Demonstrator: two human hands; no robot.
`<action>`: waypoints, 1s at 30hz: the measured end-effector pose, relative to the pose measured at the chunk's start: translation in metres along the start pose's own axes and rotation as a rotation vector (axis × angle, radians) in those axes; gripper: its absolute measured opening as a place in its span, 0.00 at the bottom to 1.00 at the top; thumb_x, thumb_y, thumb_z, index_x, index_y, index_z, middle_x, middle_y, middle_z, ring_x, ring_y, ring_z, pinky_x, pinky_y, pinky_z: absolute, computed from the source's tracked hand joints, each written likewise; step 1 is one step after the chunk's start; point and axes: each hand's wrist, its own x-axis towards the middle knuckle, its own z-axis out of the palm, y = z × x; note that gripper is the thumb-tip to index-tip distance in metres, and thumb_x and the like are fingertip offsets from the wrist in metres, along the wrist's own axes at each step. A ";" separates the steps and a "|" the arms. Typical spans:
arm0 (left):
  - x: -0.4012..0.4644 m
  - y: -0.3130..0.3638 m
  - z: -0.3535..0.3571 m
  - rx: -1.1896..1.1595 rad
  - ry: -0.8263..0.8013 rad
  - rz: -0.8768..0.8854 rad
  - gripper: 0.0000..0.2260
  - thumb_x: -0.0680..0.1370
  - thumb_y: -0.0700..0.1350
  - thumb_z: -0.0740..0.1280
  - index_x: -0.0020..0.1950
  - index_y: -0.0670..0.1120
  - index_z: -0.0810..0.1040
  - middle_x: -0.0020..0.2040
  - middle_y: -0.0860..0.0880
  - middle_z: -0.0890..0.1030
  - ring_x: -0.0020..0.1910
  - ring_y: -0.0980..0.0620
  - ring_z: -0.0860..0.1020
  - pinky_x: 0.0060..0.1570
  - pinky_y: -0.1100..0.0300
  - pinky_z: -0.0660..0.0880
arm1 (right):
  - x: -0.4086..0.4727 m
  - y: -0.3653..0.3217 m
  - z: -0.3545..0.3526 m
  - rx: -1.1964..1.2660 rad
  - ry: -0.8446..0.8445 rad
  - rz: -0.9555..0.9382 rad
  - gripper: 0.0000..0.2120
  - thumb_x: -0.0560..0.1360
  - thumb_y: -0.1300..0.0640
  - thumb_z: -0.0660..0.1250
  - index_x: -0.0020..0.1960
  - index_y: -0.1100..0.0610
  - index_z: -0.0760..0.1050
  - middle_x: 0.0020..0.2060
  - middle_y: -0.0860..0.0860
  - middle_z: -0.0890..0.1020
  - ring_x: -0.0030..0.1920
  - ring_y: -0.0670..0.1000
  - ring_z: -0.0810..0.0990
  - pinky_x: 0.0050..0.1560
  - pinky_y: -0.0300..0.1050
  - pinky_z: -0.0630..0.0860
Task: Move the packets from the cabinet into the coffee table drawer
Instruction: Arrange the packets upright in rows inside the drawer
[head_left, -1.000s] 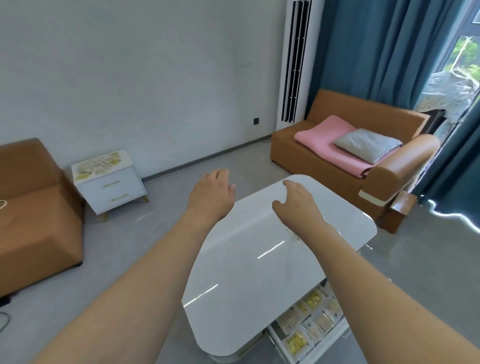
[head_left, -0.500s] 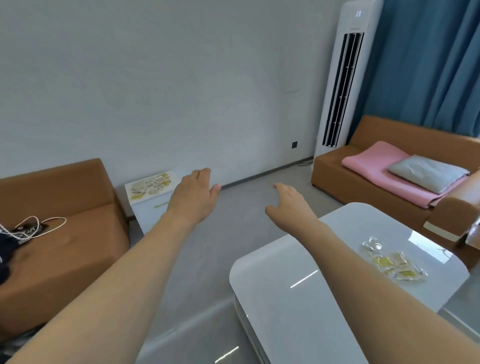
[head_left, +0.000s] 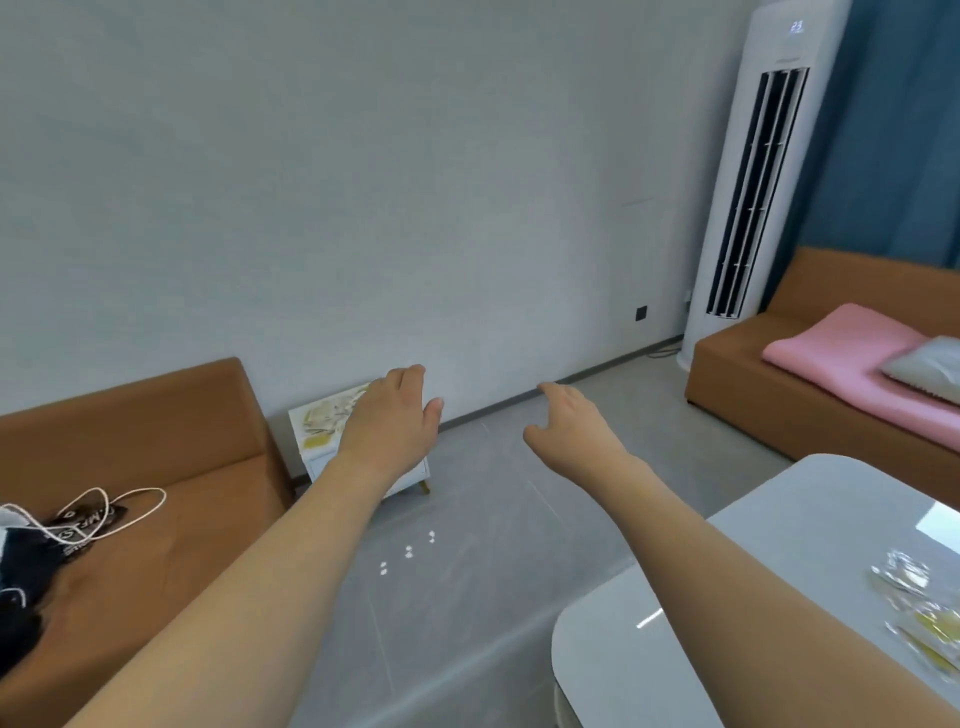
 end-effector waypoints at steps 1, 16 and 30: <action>0.018 -0.016 -0.001 0.006 0.002 -0.010 0.23 0.83 0.51 0.57 0.75 0.41 0.63 0.71 0.40 0.70 0.66 0.39 0.69 0.63 0.48 0.68 | 0.023 -0.009 0.008 0.014 0.001 -0.014 0.28 0.77 0.58 0.60 0.75 0.60 0.58 0.72 0.57 0.65 0.71 0.57 0.64 0.67 0.47 0.63; 0.225 -0.258 0.009 -0.078 0.032 -0.254 0.23 0.83 0.50 0.57 0.76 0.43 0.62 0.75 0.43 0.66 0.72 0.41 0.65 0.68 0.49 0.65 | 0.306 -0.144 0.142 0.062 -0.115 -0.121 0.29 0.77 0.55 0.61 0.76 0.57 0.59 0.74 0.54 0.64 0.72 0.55 0.64 0.68 0.50 0.65; 0.470 -0.467 0.093 -0.314 -0.048 -0.271 0.21 0.83 0.48 0.57 0.74 0.42 0.65 0.72 0.42 0.69 0.69 0.42 0.69 0.64 0.49 0.68 | 0.561 -0.239 0.257 0.035 -0.107 -0.028 0.27 0.78 0.54 0.62 0.75 0.54 0.61 0.72 0.51 0.66 0.71 0.52 0.66 0.66 0.45 0.64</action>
